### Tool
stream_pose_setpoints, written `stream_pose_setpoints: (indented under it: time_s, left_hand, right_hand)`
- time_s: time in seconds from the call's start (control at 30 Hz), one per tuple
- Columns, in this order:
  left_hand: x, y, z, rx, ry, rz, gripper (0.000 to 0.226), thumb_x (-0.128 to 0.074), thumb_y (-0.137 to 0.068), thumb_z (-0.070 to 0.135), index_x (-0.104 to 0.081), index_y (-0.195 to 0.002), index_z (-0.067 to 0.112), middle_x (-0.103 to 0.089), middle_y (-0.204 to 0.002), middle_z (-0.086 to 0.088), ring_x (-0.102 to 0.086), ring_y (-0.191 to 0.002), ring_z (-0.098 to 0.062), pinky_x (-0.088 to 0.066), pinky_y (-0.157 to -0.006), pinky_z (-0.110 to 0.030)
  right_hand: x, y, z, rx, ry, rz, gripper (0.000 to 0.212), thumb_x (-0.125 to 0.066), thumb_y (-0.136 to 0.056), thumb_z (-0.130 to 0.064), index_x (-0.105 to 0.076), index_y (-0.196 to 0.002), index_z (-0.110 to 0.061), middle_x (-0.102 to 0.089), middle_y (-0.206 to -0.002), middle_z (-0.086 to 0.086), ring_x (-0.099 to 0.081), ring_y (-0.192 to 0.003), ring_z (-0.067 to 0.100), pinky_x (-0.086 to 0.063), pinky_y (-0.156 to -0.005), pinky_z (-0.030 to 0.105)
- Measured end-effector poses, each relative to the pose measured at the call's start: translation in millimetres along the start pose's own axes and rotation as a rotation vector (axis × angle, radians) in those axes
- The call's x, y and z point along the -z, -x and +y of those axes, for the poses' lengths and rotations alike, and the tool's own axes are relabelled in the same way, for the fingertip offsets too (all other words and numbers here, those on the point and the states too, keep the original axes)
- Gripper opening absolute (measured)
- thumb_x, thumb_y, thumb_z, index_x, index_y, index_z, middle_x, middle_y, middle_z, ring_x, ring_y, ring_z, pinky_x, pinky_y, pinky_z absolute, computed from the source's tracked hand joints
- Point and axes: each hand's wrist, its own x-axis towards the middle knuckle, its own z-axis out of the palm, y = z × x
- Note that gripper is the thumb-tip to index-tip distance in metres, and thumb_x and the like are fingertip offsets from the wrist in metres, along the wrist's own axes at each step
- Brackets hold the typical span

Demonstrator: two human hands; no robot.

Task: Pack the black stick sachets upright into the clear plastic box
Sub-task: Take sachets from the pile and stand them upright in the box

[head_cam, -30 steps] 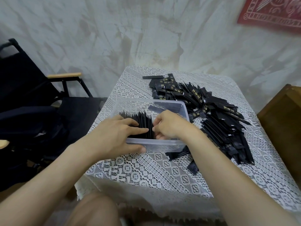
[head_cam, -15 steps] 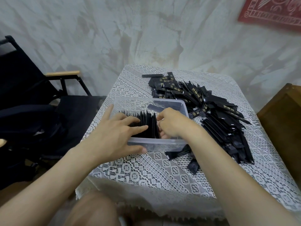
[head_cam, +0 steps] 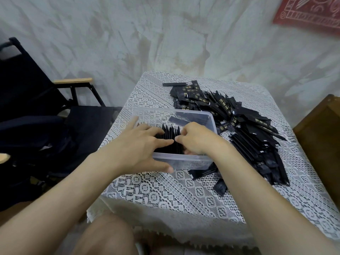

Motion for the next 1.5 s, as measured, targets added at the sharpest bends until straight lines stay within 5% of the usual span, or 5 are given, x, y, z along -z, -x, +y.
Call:
stream_pose_setpoints:
  time_s: [0.27,0.43,0.87,1.2,1.5]
  left_hand:
    - [-6.5,-4.8,3.0,-0.028,0.045,0.033,0.092,-0.027,-0.077,0.093,-0.034,-0.153,0.042,-0.039,-0.155,0.007,-0.042,-0.131,-0.019,-0.033,-0.111,-0.04]
    - [-12.4,-2.0,3.1,-0.044,0.067,0.117,0.081,-0.027,-0.081,0.088,-0.044,-0.146,0.044,-0.05,-0.143,0.01,-0.051,-0.118,-0.016,-0.048,-0.096,-0.04]
    - [-20.4,7.6,25.8,-0.017,0.121,0.25,0.059,-0.049,-0.087,0.075,-0.054,-0.137,0.046,-0.056,-0.139,0.017,-0.057,-0.116,-0.018,-0.052,-0.082,-0.034]
    - [-21.3,3.3,20.8,-0.035,0.06,0.272,0.058,-0.05,-0.079,0.082,-0.067,-0.122,0.046,-0.06,-0.131,0.026,-0.056,-0.107,-0.012,-0.039,-0.061,-0.025]
    - [-14.8,4.4,20.0,-0.066,0.088,0.146,0.048,-0.049,-0.086,0.076,-0.063,-0.122,0.048,-0.051,-0.139,0.033,-0.048,-0.121,-0.01,-0.053,-0.079,-0.033]
  right_hand:
    - [-2.2,-11.5,-0.8,-0.07,-0.081,-0.026,0.017,-0.051,-0.101,-0.012,-0.064,-0.107,-0.003,-0.077,-0.083,0.014,-0.078,-0.073,0.026,-0.064,-0.076,0.049]
    - [-3.0,-9.3,0.1,-0.057,-0.174,-0.045,0.012,-0.052,-0.101,-0.005,-0.059,-0.103,-0.014,-0.076,-0.088,0.016,-0.078,-0.077,0.027,-0.064,-0.078,0.045]
    - [4.3,17.0,-6.8,-0.02,-0.281,-0.161,0.031,-0.03,-0.102,0.002,-0.056,-0.109,-0.014,-0.071,-0.106,0.021,-0.073,-0.101,0.035,-0.059,-0.093,0.044]
    - [1.6,15.8,-2.0,-0.028,-0.298,-0.173,0.035,-0.035,-0.103,-0.002,-0.058,-0.127,-0.013,-0.071,-0.115,0.015,-0.071,-0.087,0.022,-0.06,-0.086,0.036]
    - [3.0,18.6,-5.5,-0.015,-0.228,-0.19,0.041,-0.034,-0.098,0.001,-0.062,-0.125,-0.011,-0.074,-0.111,0.018,-0.075,-0.097,0.031,-0.059,-0.094,0.047]
